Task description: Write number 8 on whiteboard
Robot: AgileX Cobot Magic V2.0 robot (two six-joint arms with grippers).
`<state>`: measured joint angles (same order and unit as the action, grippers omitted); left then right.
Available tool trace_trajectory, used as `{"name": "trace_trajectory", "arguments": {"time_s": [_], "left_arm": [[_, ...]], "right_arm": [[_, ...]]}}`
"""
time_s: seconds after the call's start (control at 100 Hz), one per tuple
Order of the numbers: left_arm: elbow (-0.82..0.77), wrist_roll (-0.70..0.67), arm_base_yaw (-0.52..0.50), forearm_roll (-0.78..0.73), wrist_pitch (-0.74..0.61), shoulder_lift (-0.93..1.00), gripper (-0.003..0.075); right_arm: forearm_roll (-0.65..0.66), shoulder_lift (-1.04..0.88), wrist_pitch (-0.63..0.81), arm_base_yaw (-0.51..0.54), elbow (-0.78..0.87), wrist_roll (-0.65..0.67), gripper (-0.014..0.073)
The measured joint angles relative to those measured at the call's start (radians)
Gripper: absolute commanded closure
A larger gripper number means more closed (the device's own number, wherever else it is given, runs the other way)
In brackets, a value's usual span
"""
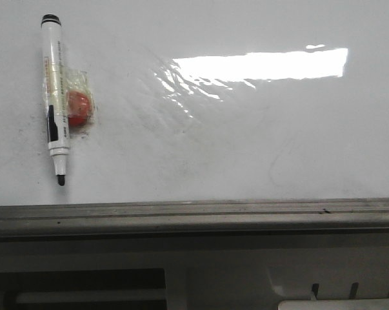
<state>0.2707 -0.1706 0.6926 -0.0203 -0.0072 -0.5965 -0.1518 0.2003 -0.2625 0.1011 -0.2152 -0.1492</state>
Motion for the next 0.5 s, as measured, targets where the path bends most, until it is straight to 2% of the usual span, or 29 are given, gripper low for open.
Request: {"name": "trace_trajectory", "arguments": {"time_s": [0.18,0.37,0.5], "left_arm": [[0.002,0.000,0.073,0.050,-0.116,-0.150,0.0325],[0.002,0.000,0.077,0.077,-0.256,-0.296,0.0325],[0.006,0.000,0.077,0.087,-0.305,-0.378,0.0327]], "right_arm": [[0.000,0.000,0.000,0.000,0.000,0.000,0.0657],[0.000,0.000,0.000,0.000,0.000,0.000,0.0657],[0.000,0.000,0.000,0.000,0.000,0.000,0.0657]]}}
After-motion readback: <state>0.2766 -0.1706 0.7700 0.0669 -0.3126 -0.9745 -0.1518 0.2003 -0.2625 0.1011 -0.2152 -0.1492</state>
